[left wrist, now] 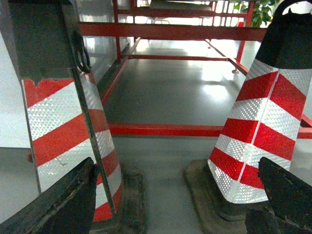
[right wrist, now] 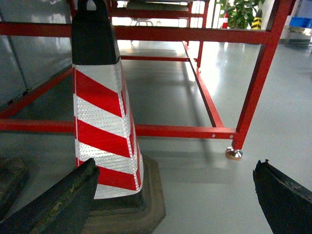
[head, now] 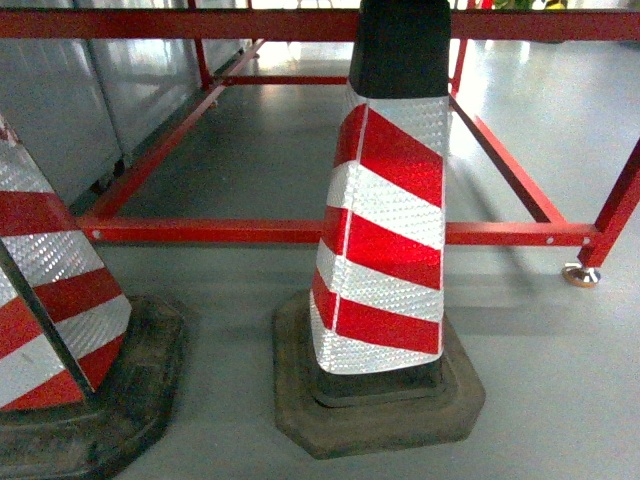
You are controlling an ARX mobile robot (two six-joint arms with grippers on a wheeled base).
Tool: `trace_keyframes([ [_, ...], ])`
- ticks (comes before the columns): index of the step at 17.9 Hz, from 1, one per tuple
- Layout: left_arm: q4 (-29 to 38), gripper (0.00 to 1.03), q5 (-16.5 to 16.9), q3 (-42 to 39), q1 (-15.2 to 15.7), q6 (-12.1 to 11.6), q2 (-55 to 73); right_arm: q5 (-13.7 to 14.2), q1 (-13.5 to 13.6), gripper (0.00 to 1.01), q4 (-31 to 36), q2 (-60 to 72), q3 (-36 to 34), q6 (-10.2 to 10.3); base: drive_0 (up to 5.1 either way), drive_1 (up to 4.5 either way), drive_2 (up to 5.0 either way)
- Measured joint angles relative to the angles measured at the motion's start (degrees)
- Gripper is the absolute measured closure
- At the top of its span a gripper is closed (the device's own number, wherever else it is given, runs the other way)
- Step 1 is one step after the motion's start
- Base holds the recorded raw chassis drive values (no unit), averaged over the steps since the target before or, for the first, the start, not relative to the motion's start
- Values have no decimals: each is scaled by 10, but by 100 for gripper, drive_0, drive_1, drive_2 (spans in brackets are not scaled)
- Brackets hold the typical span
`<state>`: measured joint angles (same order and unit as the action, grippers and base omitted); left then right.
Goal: Place box next to blue box on left shelf
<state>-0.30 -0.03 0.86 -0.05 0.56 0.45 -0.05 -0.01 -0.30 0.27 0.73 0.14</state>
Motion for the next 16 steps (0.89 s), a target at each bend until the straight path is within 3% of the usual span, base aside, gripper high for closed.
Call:
trace_keyframes([
  [16,0,5,0,0,0,0,0,0,0,3,0,0,0,0,0,0,0],
])
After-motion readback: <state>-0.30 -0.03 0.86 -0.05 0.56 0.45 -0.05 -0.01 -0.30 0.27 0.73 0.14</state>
